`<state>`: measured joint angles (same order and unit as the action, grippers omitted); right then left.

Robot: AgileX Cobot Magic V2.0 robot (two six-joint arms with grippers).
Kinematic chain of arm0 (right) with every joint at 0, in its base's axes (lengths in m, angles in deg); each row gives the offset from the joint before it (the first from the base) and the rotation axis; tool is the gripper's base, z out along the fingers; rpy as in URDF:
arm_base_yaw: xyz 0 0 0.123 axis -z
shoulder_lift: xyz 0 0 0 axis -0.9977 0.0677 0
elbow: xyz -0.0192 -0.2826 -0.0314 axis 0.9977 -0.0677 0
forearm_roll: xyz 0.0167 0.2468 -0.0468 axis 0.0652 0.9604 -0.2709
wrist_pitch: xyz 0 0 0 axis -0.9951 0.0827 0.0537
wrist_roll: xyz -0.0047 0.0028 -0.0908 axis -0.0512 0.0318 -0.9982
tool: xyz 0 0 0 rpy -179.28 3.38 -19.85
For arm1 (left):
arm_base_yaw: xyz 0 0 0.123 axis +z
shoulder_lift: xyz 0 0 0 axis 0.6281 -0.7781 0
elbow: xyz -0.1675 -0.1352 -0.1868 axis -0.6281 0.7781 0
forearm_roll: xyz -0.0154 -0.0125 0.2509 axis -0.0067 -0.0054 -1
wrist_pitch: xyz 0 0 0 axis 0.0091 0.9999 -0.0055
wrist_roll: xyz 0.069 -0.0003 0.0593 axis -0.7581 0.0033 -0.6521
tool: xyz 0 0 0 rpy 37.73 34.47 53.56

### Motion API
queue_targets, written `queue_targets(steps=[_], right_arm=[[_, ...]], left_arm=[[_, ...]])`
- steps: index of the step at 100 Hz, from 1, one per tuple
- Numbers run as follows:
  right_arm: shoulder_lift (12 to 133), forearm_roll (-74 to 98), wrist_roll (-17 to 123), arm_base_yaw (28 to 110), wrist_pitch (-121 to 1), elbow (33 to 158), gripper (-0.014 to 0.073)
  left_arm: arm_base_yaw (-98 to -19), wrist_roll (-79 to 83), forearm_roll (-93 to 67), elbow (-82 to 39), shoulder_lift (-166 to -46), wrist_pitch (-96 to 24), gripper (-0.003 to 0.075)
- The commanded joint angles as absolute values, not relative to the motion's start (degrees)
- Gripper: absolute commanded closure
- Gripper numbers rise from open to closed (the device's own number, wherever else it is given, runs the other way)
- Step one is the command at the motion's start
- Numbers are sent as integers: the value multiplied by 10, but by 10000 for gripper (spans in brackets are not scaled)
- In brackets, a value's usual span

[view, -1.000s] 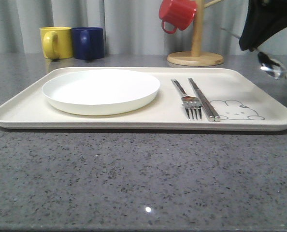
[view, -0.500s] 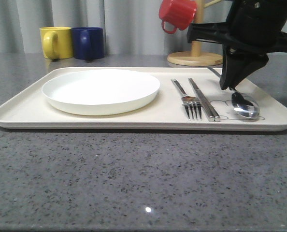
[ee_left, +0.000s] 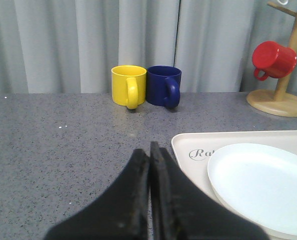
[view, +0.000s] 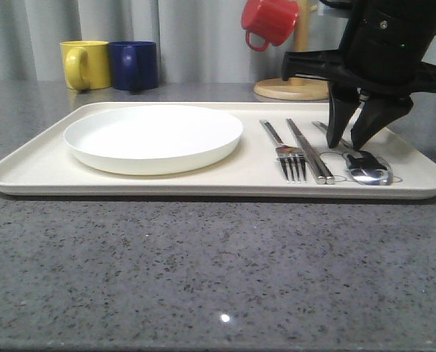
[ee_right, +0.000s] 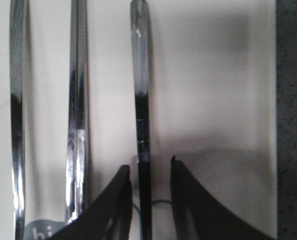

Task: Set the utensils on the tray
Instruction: 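Place the spoon on the tray beside the chopsticks and release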

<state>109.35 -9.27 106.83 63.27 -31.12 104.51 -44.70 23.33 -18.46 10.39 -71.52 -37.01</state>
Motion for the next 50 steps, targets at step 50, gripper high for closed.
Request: queue_targets(steps=[50], right_arm=[[988,-156,1068,659,-324,1068,333]], left_arm=[[-445,237,-180,89,-718,-415,738]])
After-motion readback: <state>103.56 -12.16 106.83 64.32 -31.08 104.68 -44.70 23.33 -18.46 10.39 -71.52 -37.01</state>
